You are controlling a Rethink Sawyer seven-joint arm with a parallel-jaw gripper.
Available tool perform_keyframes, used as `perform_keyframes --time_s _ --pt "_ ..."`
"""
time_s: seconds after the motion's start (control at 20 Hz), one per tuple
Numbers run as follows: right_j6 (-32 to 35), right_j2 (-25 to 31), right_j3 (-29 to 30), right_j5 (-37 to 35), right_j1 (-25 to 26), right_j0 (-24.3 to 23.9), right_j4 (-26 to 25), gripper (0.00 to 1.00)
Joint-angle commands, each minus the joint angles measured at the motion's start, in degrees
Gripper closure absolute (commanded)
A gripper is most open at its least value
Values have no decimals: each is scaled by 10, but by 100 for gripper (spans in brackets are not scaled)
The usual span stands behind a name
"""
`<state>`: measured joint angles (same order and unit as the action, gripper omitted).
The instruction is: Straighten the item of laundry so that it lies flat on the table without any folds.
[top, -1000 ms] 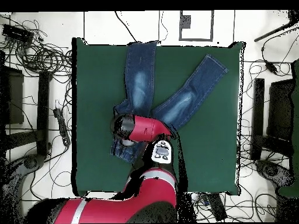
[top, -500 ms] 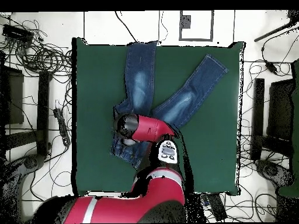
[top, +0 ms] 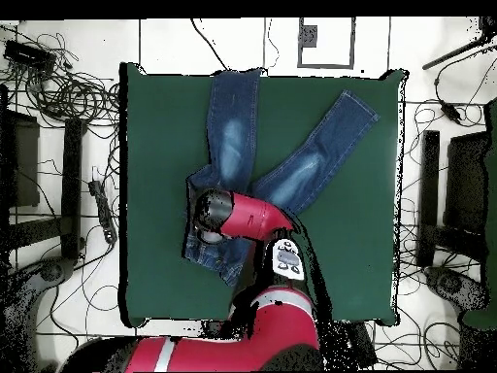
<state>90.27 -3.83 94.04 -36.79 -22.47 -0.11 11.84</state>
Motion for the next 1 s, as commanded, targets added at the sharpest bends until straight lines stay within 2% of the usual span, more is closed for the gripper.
perform_keyframes --time_s 0.05,0.25,0.45,0.6,1.0 --pt "129 102 93 -6 -22 19 61 100" --pt "135 110 97 -10 -30 32 75 100" --pt "134 106 78 -9 -16 41 81 100" --pt "121 98 60 -11 2 35 76 100" --pt "112 97 65 0 1 29 73 100"
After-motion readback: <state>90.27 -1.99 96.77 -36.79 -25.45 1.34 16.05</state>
